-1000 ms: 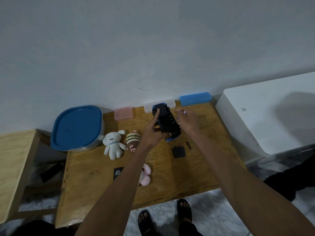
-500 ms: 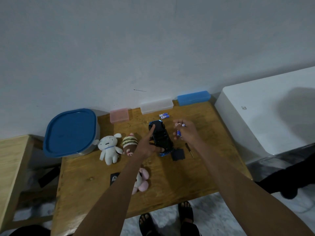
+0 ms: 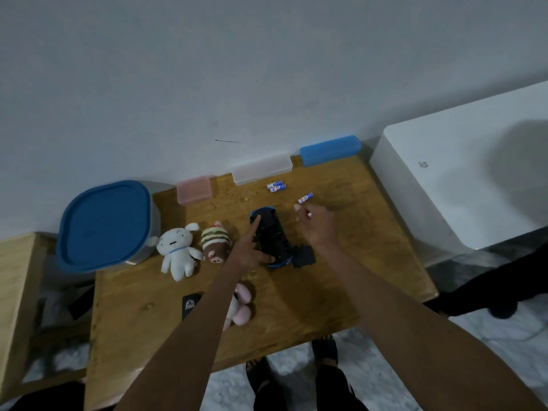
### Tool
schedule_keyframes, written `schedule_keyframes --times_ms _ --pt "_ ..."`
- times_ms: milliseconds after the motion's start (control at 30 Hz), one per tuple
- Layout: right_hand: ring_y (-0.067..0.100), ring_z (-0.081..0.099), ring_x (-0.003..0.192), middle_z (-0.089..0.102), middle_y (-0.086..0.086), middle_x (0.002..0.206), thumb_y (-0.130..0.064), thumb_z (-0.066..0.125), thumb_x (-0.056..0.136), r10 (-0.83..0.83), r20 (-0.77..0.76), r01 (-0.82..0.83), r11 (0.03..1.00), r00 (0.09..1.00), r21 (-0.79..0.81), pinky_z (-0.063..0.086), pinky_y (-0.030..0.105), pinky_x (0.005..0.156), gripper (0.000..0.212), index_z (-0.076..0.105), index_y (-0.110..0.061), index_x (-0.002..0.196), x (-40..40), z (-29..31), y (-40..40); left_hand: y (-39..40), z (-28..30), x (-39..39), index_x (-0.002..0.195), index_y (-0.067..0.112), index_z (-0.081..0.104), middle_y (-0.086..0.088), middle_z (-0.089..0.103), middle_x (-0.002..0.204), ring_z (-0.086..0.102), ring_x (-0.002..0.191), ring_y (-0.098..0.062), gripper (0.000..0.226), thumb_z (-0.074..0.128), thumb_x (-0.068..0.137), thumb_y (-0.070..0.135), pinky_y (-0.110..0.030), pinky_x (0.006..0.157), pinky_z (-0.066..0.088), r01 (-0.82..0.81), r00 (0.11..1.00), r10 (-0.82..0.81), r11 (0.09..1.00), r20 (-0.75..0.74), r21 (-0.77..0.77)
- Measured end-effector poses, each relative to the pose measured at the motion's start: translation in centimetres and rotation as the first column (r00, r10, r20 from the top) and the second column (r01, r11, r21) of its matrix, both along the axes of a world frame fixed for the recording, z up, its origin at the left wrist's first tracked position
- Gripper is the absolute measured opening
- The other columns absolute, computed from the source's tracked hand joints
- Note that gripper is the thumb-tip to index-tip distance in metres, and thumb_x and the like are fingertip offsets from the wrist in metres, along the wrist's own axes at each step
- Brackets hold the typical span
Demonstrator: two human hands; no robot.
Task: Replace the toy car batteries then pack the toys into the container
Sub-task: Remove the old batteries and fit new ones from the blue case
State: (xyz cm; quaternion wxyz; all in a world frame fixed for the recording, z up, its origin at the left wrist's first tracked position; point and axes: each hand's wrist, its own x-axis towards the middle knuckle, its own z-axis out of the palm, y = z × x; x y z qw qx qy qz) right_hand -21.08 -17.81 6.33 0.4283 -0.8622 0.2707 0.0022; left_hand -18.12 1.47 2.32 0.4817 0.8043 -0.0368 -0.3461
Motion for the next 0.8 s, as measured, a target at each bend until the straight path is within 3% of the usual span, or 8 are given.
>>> schedule_keyframes --times_ms 67,133,233,333,467,567,700,800 --pt "0.012 0.063 0.060 0.071 0.003 0.078 -0.042 0.054 0.101 -0.016 0.021 0.015 0.999 1.000 0.040 0.055 0.032 0.054 0.039 0.072 -0.011 0.084 -0.1 -0.1 -0.6 -0.2 0.1 0.1 0.161 0.031 0.007 -0.009 0.031 0.160 0.037 0.144 -0.031 0.125 0.089 0.070 0.004 -0.042 0.106 0.047 0.049 0.999 -0.051 0.995 0.019 0.085" --pt "0.022 0.067 0.060 0.069 0.007 0.077 -0.038 0.059 0.099 -0.028 0.060 0.023 0.996 0.998 0.085 0.060 0.044 0.055 0.033 0.071 -0.011 0.087 -0.1 0.0 -1.5 -0.9 0.8 0.3 0.158 0.042 0.004 -0.014 0.027 0.159 0.029 0.147 -0.038 0.129 0.093 0.064 0.033 -0.052 0.112 0.040 0.057 0.995 -0.073 0.971 0.062 0.231" --pt "0.017 0.066 0.073 0.070 0.007 0.098 -0.029 0.062 0.099 -0.034 0.088 0.023 0.992 0.996 0.123 0.055 0.030 0.057 0.021 0.070 -0.011 0.107 0.7 0.9 -3.3 -2.7 2.5 0.3 0.158 0.030 0.024 -0.019 0.014 0.163 0.012 0.152 -0.039 0.098 0.082 0.080 0.038 -0.055 0.118 0.026 -0.110 0.949 -0.036 0.894 0.314 0.435" --pt "0.014 0.060 0.094 0.068 0.004 0.107 -0.026 0.060 0.099 -0.017 0.087 0.015 1.000 0.996 0.025 0.043 0.024 0.076 0.018 0.067 -0.013 0.110 2.0 1.3 -5.5 -5.1 3.7 1.5 0.146 0.021 0.048 -0.015 0.038 0.155 0.030 0.145 -0.035 0.066 0.074 0.088 0.035 -0.050 0.115 0.033 -0.269 0.835 0.035 0.897 0.550 0.350" --pt "0.020 0.063 0.098 0.069 0.006 0.108 -0.032 0.059 0.099 -0.075 0.076 0.076 0.997 0.994 -0.011 0.046 0.027 0.078 0.020 0.065 -0.016 0.109 3.9 0.5 -8.5 -9.9 4.4 4.8 0.130 0.017 0.064 -0.010 0.060 0.133 0.052 0.126 -0.029 0.044 0.073 0.089 0.029 -0.038 0.105 0.043 -0.254 0.806 0.087 0.944 0.585 0.209" --pt "0.023 0.063 0.105 0.068 0.007 0.117 -0.034 0.057 0.100 -0.135 0.093 0.138 0.990 0.987 -0.027 0.041 0.024 0.080 0.027 0.065 -0.016 0.118 5.5 -0.4 -10.7 -13.8 3.9 7.1 0.131 0.019 0.063 -0.008 0.062 0.129 0.058 0.116 -0.026 0.042 0.071 0.091 0.031 -0.035 0.098 0.049 -0.209 0.824 0.080 0.963 0.561 0.170" --pt "0.027 0.059 0.120 0.062 0.008 0.133 -0.035 0.058 0.100 -0.231 0.083 0.235 0.971 0.969 -0.048 0.046 0.037 0.098 0.039 0.057 -0.023 0.137 8.1 -2.7 -13.5 -18.4 2.0 10.4 0.137 0.018 0.058 -0.010 0.059 0.130 0.057 0.118 -0.025 0.046 0.069 0.093 0.027 -0.032 0.099 0.046 -0.190 0.845 0.079 0.969 0.528 0.160" --pt "0.030 0.059 0.119 0.063 0.009 0.131 -0.030 0.057 0.099 -0.257 0.084 0.262 0.963 0.963 -0.055 0.049 0.043 0.101 0.044 0.051 -0.031 0.143 10.2 -4.6 -16.2 -21.1 0.2 12.7 0.139 0.013 0.057 -0.014 0.058 0.133 0.057 0.120 -0.026 0.051 0.071 0.091 0.021 -0.021 0.097 0.040 -0.212 0.822 0.084 0.963 0.564 0.166"
